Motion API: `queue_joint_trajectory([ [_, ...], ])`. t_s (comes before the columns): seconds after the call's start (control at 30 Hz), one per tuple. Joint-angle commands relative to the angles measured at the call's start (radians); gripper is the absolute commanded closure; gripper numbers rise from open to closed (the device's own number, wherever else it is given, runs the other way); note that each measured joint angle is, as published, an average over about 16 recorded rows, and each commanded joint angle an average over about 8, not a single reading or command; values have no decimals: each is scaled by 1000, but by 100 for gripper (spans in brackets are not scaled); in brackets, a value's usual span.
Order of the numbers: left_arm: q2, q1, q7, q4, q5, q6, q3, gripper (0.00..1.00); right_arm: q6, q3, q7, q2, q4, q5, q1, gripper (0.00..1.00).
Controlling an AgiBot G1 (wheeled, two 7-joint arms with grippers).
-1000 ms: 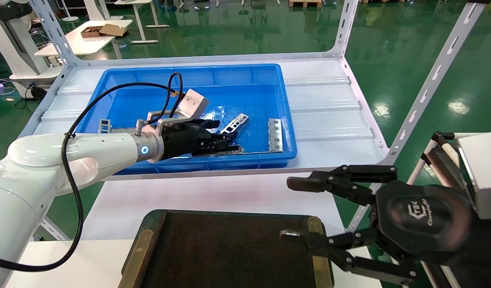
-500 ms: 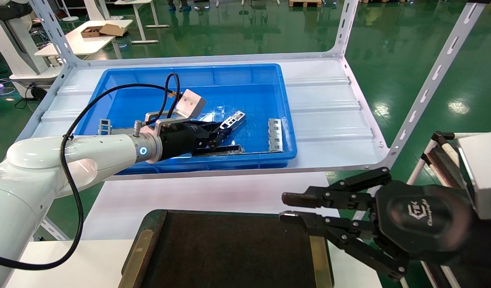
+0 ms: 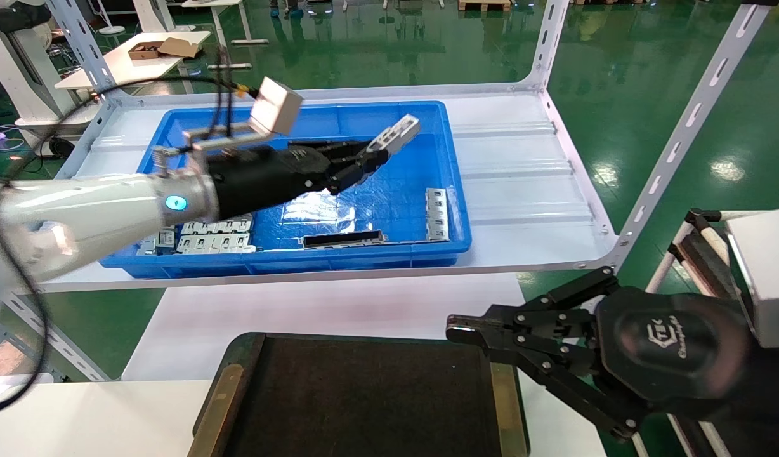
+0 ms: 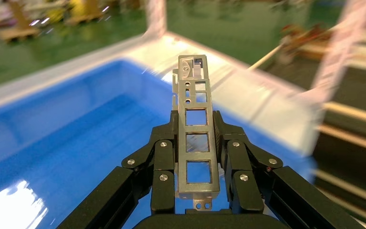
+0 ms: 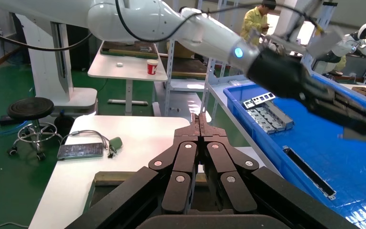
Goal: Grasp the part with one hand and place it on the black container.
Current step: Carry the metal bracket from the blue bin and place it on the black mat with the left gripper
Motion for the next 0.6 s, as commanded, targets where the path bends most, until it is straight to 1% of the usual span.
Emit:
queue_joint_trajectory([
  [0.03, -26, -4, -2, -19, -18, 70, -9, 100, 0, 0, 0, 0, 0, 0, 0, 100],
  [0.2, -100, 60, -59, -146, -61, 236, -20, 100, 0, 0, 0, 0, 0, 0, 0, 100],
  [0.37, -166, 188, -149, -327, -118, 374, -23, 100, 0, 0, 0, 0, 0, 0, 0, 100],
  [0.47, -198, 290, -209, -431, -140, 405, -17, 100, 0, 0, 0, 0, 0, 0, 0, 100],
  [0.53, -217, 363, -247, -494, -144, 390, -11, 100, 0, 0, 0, 0, 0, 0, 0, 100],
  [0.6, -233, 437, -282, -553, -140, 351, -5, 100, 0, 0, 0, 0, 0, 0, 0, 100],
])
